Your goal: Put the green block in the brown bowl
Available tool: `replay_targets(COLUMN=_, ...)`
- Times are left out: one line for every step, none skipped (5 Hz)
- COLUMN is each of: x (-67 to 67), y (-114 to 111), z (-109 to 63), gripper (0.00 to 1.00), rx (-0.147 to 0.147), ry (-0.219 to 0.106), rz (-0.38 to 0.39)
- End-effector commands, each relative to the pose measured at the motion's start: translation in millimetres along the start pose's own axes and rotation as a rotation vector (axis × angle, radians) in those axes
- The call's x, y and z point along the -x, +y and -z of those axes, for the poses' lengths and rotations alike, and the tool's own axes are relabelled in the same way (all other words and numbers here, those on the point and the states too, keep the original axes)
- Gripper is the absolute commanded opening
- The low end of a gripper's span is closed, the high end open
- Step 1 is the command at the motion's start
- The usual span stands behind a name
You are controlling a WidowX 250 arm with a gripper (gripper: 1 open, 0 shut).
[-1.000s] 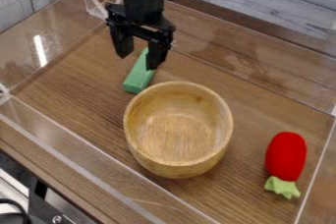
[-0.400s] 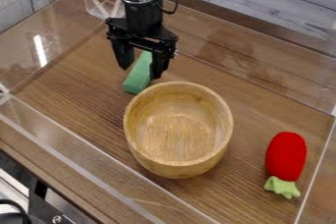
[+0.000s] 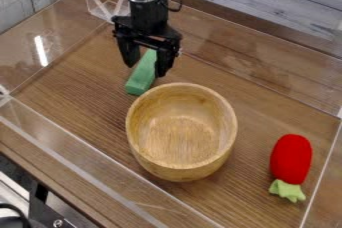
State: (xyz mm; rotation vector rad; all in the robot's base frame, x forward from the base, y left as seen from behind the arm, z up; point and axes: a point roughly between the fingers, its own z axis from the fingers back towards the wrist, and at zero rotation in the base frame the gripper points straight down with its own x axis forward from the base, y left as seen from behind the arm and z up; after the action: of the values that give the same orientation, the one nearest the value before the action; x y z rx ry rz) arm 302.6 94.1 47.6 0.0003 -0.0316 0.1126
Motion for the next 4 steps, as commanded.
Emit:
replay_targets(x=-2.6, y=8.7, z=-0.7, gripper=1.00, rx=-0.012, ry=-0.043, rz=-0.002)
replay_targets(x=-10.8, y=10.8, z=-3.1, gripper=1.00, rx=-0.004, ry=-0.050, rz=0.068)
replay_targets(x=-18.0, y=10.6, z=-8.9, gripper=1.00, rx=0.006, ry=-0.059, rz=0.130)
replay_targets(x=-14.0, y=9.9, z=-4.9, gripper=1.00, rx=0.007, ry=-0.061, rz=0.101)
